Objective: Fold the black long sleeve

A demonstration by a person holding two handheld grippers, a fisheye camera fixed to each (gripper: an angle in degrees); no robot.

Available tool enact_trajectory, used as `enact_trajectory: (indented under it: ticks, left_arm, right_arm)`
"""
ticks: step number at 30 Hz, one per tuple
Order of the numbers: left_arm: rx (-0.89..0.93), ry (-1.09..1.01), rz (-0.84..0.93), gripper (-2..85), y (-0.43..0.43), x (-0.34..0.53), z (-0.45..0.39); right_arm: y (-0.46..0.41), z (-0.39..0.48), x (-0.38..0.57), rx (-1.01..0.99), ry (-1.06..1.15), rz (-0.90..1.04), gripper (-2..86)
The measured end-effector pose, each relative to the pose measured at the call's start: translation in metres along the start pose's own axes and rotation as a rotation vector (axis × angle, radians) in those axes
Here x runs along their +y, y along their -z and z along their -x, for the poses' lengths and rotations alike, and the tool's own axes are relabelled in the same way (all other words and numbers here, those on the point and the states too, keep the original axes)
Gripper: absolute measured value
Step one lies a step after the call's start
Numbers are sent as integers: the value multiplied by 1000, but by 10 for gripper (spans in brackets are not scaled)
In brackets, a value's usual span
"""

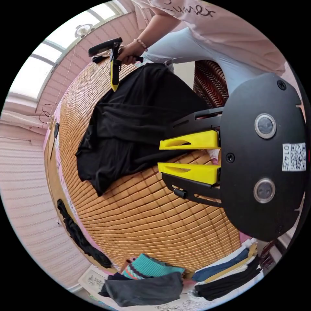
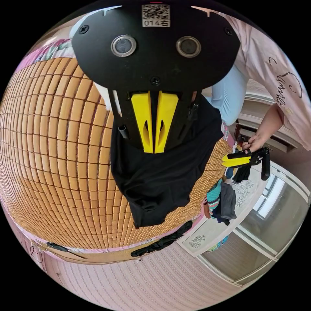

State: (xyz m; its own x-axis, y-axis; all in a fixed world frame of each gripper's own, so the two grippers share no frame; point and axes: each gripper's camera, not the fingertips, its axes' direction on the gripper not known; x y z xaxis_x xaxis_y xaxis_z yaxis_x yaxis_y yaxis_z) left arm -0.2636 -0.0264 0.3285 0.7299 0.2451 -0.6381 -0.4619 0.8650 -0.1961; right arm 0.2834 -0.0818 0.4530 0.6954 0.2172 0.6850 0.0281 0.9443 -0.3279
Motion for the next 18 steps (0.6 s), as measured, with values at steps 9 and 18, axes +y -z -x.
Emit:
enact_trajectory:
  ticks: [9, 18]
  left_arm:
    - [81, 173, -9, 80, -19, 33, -26]
    - [37, 147, -9, 72, -42, 32, -29]
  right_arm:
    - [-34, 42, -132, 238, 229, 38, 83]
    - [-87, 5, -213, 352, 147, 161, 52]
